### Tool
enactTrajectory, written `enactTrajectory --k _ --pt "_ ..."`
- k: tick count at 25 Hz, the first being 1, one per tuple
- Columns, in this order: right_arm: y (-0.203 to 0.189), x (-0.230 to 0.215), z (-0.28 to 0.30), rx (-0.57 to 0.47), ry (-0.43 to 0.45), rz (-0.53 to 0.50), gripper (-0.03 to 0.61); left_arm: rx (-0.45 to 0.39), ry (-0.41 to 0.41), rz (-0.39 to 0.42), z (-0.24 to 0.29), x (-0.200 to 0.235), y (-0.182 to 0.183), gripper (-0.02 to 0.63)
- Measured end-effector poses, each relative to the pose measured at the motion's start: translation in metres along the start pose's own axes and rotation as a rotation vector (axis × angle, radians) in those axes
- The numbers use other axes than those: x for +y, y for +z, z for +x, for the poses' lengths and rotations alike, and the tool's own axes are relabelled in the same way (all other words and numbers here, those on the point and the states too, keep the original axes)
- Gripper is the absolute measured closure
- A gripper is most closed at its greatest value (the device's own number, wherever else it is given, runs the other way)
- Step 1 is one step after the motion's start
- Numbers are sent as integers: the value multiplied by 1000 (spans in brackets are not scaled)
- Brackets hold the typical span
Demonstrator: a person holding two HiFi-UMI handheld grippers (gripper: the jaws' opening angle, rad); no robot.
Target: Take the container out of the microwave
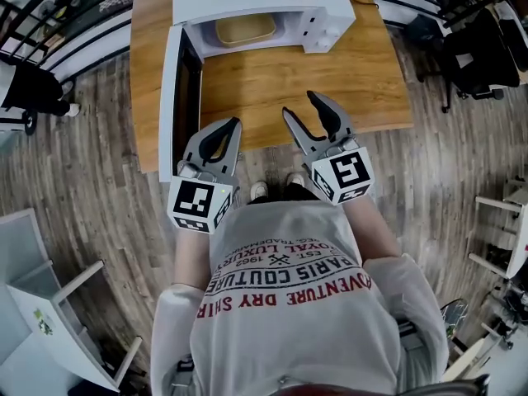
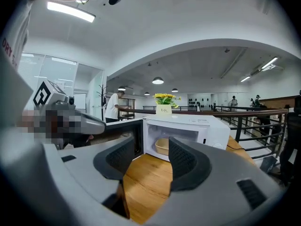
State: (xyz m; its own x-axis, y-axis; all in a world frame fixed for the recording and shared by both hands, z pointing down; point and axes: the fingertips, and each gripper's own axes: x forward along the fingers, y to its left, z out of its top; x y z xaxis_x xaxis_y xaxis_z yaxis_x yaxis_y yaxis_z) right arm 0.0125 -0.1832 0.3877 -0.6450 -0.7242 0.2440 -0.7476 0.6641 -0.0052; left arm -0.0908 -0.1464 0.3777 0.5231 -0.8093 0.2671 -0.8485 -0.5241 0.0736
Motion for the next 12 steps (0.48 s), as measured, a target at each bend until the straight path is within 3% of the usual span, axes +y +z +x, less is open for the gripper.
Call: enactTrajectory --k 6,12 --pt "-9 -23 56 69 128 -53 354 11 74 -7 30 25 1 597" --pt "-36 -37 110 230 325 -133 354 23 166 -45 60 44 -1 597"
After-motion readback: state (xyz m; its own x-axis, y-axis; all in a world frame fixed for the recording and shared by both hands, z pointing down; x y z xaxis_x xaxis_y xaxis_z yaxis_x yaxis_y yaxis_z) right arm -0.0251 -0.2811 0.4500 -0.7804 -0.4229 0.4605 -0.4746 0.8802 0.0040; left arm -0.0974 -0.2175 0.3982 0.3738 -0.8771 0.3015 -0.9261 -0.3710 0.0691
